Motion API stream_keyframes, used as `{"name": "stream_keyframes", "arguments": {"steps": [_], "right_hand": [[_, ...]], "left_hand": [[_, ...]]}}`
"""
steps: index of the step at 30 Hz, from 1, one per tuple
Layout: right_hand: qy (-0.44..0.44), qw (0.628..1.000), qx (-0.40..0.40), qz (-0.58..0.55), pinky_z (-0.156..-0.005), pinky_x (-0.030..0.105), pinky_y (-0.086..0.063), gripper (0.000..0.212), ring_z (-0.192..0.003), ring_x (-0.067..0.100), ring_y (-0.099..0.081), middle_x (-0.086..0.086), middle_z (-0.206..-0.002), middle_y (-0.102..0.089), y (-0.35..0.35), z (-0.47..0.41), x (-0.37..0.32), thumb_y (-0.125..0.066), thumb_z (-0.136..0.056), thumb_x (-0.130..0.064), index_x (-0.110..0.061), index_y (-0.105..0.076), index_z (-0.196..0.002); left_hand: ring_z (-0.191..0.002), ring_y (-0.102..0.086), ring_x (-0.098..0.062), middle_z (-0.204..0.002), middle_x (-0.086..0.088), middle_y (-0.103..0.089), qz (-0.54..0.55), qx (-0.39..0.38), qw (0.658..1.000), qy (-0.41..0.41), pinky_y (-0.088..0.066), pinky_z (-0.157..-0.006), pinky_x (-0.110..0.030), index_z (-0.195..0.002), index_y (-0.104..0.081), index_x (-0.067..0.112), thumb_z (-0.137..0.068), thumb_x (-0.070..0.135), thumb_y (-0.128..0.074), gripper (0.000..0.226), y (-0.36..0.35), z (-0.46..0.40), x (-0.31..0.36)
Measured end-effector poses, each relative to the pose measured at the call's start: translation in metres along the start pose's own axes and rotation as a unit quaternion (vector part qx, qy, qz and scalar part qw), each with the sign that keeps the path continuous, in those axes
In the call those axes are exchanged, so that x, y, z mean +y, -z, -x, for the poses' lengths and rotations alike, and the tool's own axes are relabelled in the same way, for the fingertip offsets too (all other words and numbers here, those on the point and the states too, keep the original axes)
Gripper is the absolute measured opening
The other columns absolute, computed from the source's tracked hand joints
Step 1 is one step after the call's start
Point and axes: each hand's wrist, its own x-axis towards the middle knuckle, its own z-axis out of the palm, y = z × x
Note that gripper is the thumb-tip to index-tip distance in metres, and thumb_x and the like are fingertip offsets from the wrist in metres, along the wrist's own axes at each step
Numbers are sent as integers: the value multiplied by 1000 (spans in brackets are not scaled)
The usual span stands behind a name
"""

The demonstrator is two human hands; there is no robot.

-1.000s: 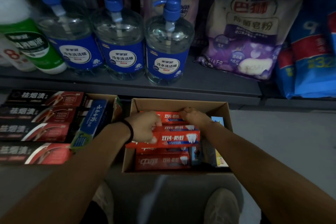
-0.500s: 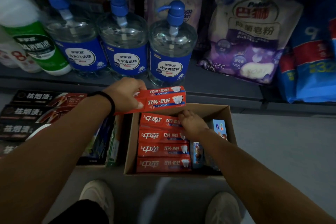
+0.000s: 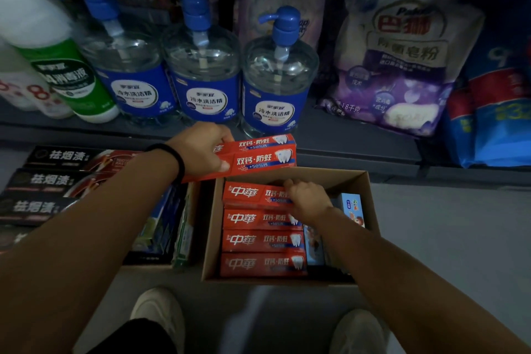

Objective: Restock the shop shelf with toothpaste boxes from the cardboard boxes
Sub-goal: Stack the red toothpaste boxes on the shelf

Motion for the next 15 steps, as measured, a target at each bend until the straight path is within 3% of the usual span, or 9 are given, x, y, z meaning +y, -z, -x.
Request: {"name": "stream_keyframes", "arguments": {"steps": [4,8,12,15], "right_hand": [[8,1000,11,14,-91,34,-45,51,-111,25,-58,7,-126,-58,35,24,3,-56,-92,-41,-16,-38,-132],[25,998,46,27,-99,34,-41,57,-118,25,-54,8,-132,-54,80,59,5,-53,-93,-46,-16,-36,-138],[13,993,96,62,-89,34,-45,53,-112,27,-58,7,-127,-58,127,97,8,-56,-89,-48,-15,-44,-129],[9,988,122,90,-84,36,-46,45,-107,28,-59,6,-121,-59,170,125,9,-58,-87,-40,-14,-47,-122]], "left_hand": [[-100,-58,-13,-109,2,-63,2,20,1000,-9,-47,-85,-28,-108,-60,20,-76,15,-75,35,21,14,11],[-98,-57,-9,-104,8,-60,-5,46,999,-23,-45,-82,-26,-102,-60,26,-75,18,-75,32,50,37,34],[-98,-60,-11,-106,6,-64,-30,60,997,-38,-49,-89,-34,-97,-57,32,-73,20,-76,33,85,64,61],[-99,-59,-13,-108,3,-64,-60,75,994,-54,-48,-89,-30,-104,-62,25,-74,19,-75,34,112,84,80]]}}
